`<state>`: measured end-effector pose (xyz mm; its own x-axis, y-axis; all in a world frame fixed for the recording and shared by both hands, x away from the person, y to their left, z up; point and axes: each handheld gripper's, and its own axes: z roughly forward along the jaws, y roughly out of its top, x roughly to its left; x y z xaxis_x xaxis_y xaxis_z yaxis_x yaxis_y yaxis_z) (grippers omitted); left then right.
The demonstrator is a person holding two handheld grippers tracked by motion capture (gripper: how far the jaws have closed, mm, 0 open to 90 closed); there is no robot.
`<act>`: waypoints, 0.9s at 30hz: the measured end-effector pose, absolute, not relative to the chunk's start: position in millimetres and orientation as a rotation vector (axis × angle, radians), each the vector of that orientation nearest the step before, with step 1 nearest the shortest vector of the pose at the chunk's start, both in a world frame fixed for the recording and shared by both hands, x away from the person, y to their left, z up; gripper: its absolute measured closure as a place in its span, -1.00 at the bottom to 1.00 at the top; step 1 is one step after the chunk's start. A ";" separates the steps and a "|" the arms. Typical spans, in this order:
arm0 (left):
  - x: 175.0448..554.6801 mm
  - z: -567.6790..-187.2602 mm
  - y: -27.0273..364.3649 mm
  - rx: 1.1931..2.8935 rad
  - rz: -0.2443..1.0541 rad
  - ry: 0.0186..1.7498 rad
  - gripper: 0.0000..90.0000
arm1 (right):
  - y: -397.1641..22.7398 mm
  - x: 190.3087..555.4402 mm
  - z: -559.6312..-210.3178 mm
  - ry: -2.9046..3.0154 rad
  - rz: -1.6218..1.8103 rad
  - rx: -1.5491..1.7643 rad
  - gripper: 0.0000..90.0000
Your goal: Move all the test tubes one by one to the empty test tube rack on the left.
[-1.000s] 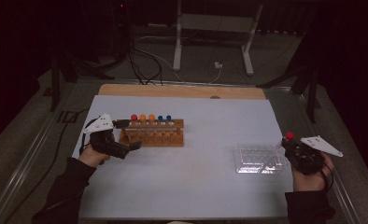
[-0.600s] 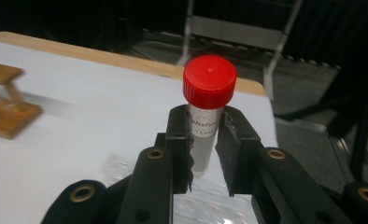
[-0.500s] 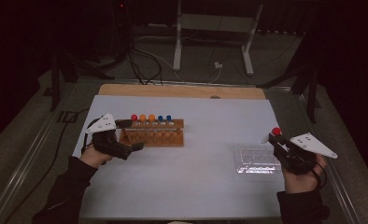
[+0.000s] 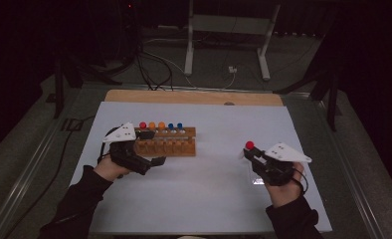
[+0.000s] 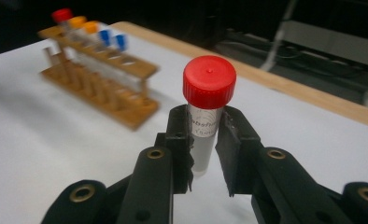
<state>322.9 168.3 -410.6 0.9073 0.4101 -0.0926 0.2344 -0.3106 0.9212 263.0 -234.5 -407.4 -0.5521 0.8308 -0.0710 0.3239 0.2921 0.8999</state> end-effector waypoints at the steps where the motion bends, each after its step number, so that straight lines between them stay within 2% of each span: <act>1: 322.2 -409.8 164.5 1.908 0.184 0.467 -0.96 | -228.5 263.0 -409.8 2.044 1.223 1.013 0.66; 8: 316.9 -403.0 134.1 1.926 0.149 0.410 -0.96 | -193.7 263.1 -424.4 2.171 1.240 0.936 0.66; 16: 312.9 -398.7 96.6 1.928 0.109 0.340 -0.79 | -167.0 259.8 -433.5 2.257 1.250 0.860 0.66; 18: 312.3 -400.3 86.6 1.930 0.098 0.326 -0.64 | -163.3 260.0 -434.5 2.270 1.261 0.851 0.66; 20: 311.6 -402.3 79.2 1.935 0.092 0.319 -0.61 | -160.3 259.9 -435.7 2.281 1.261 0.841 0.66; 22: 311.4 -405.5 71.5 1.944 0.091 0.311 -0.49 | -158.4 259.9 -436.9 2.288 1.260 0.838 0.66; 27: 312.0 -411.0 62.0 1.951 0.085 0.296 -0.09 | -158.5 260.2 -436.9 2.287 1.266 0.836 0.66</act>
